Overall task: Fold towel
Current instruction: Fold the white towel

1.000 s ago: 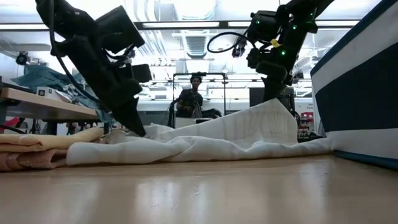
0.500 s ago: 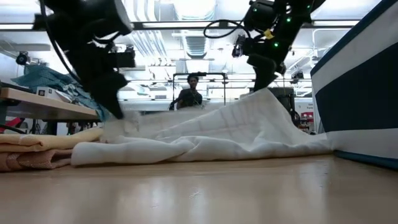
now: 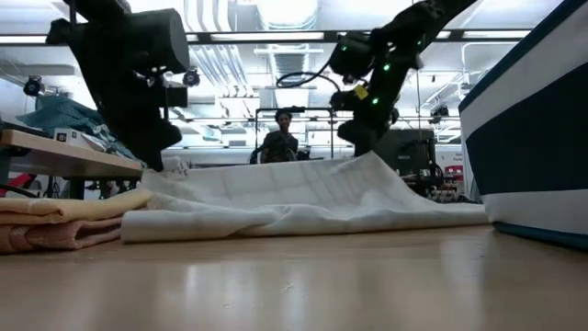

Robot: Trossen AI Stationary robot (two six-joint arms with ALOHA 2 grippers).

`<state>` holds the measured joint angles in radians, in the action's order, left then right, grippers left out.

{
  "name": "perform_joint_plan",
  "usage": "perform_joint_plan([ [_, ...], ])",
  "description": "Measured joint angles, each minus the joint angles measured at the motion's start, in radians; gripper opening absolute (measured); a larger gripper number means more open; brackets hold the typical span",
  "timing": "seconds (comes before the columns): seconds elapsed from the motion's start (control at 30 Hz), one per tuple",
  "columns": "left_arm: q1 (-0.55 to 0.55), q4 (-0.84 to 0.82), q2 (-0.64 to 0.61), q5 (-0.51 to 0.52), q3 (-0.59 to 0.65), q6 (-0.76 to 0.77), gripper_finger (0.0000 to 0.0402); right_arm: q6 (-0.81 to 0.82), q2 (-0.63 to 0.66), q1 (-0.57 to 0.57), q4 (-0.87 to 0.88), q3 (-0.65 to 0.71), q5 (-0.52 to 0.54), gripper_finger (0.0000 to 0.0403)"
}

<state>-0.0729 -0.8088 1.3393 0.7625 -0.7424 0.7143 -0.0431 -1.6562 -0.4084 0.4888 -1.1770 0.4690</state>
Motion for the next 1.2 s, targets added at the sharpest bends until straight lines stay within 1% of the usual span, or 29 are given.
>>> perform_joint_plan([
  [0.03, 0.008, 0.004, 0.001, 0.0, 0.003, -0.003, 0.0, -0.009, -0.017, -0.002, -0.006, -0.006, 0.019, 0.0],
  [0.27, 0.041, 0.05, 0.002, -0.028, 0.063, -0.013, 0.0, -0.036, -0.122, -0.013, -0.049, -0.068, 0.033, 0.0],
  [0.43, 0.044, 0.169, 0.002, -0.043, 0.13, -0.013, 0.0, -0.037, -0.176, -0.02, -0.044, -0.095, 0.037, 0.0],
  [0.67, 0.045, 0.298, 0.002, -0.047, 0.194, -0.02, 0.0, -0.039, -0.2, -0.027, -0.04, -0.106, 0.072, 0.0],
  [0.8, 0.049, 0.314, 0.002, -0.045, 0.206, -0.012, 0.0, -0.036, -0.2, -0.037, -0.053, -0.107, 0.073, 0.0],
  [0.9, 0.051, 0.313, 0.002, -0.018, 0.208, 0.006, 0.0004, -0.037, -0.205, -0.042, -0.068, -0.107, 0.074, 0.0001],
  [0.97, 0.052, 0.312, 0.002, -0.016, 0.208, 0.007, 0.0011, -0.037, -0.211, -0.044, -0.067, -0.107, 0.074, 0.0007],
  [1.07, 0.057, 0.312, 0.002, -0.023, 0.202, 0.01, 0.0025, -0.054, -0.212, -0.044, -0.066, -0.106, 0.074, 0.0029],
  [1.2, 0.064, 0.305, 0.002, -0.095, 0.2, 0.01, 0.0056, -0.075, -0.211, -0.045, -0.049, -0.109, 0.081, 0.0072],
])
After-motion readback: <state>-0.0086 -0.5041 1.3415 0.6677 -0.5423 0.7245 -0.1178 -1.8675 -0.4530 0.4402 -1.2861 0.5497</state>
